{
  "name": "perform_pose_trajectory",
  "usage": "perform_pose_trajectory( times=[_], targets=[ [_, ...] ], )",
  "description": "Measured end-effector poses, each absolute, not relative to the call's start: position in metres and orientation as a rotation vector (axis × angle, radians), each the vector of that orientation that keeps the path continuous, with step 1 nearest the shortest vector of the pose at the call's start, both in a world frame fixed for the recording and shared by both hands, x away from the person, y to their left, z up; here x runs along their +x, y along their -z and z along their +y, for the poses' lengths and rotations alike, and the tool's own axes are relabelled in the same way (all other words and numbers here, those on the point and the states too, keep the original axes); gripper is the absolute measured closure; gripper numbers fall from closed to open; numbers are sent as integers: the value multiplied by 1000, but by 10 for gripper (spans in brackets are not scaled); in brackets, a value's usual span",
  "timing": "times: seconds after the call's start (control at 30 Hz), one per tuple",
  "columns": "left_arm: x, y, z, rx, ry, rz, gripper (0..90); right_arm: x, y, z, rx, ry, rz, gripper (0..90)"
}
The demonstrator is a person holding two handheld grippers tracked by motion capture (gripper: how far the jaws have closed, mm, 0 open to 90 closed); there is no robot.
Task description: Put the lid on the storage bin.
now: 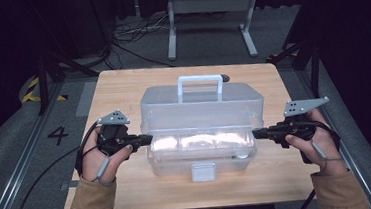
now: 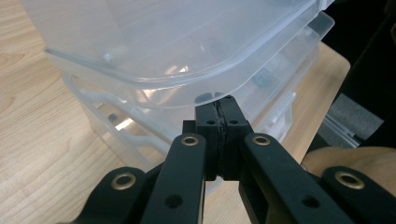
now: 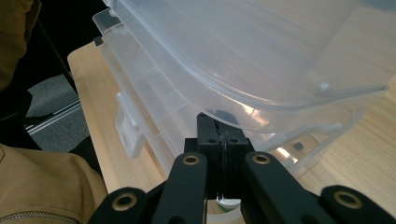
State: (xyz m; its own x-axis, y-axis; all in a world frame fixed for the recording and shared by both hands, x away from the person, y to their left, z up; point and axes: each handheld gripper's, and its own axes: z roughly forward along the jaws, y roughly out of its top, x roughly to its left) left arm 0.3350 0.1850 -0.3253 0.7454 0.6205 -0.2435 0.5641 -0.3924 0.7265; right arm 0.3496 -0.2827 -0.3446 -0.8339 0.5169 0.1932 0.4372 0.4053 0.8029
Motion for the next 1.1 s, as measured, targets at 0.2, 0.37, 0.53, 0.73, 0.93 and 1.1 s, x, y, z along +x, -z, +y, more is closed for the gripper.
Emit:
perform_pose_trajectory(
  times=[0.2,0.37,0.53,0.73,0.93,1.1],
  targets=[
    [335,326,184,2121,-69,867,880,350,345,-282,871,-1410,2580,896],
    [335,327,184,2136,-43,864,893,349,346,-282,863,-1380,2603,896],
    [335,327,183,2152,-6,850,897,348,347,-281,854,-1350,2630,896],
    [335,328,183,2180,6,842,898,348,348,-280,850,-1321,2656,895],
    [335,329,182,2204,21,847,898,348,349,-280,847,-1284,2679,895],
    [335,331,181,2229,40,843,898,347,350,-279,845,-1252,2696,894]
  ],
)
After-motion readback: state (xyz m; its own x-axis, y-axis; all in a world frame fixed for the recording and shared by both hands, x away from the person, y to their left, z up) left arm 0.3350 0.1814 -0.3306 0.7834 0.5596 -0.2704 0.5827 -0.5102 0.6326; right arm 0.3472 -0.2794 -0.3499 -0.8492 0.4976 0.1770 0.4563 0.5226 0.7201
